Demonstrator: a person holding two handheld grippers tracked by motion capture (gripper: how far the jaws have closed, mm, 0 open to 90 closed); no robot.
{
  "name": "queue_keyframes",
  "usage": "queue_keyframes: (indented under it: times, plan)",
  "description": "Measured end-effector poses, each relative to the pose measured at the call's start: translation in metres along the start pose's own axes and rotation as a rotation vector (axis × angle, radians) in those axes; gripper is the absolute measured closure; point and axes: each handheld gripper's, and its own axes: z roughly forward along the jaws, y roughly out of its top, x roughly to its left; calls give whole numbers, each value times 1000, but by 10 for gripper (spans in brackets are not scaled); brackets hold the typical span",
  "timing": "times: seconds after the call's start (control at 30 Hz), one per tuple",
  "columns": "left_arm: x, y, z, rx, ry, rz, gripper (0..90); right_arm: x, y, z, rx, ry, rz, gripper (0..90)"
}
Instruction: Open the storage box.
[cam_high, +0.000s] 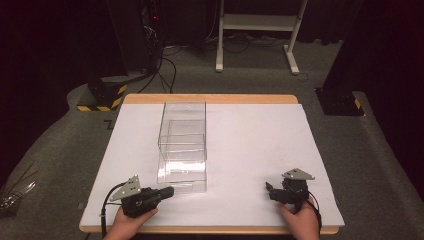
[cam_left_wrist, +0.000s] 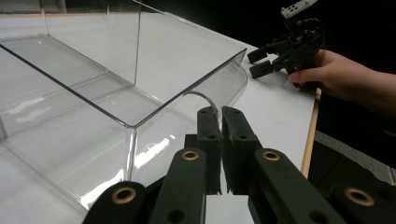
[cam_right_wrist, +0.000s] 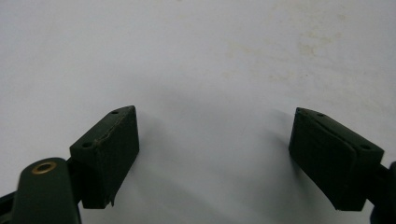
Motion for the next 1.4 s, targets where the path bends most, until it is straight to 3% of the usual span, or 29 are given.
queue_keyframes:
  times: [0.33,0.57,0.83,1.0,1.4]
  plan:
    - [-1,-5,-9,-12,6,-5,873,0,0,0,0,0,0,162]
    - [0,-3,-16,-55,18,-14,900,0,0,0,0,0,0,162]
    - [-2,-1,-21,-72,38,9,898,0,0,0,0,0,0,162]
    - [-4,3,-28,-101,87,29,885,0,0,0,0,1,0,162]
    - [6,8,-48,-163,224,26,827,0,0,0,1,1,0,163]
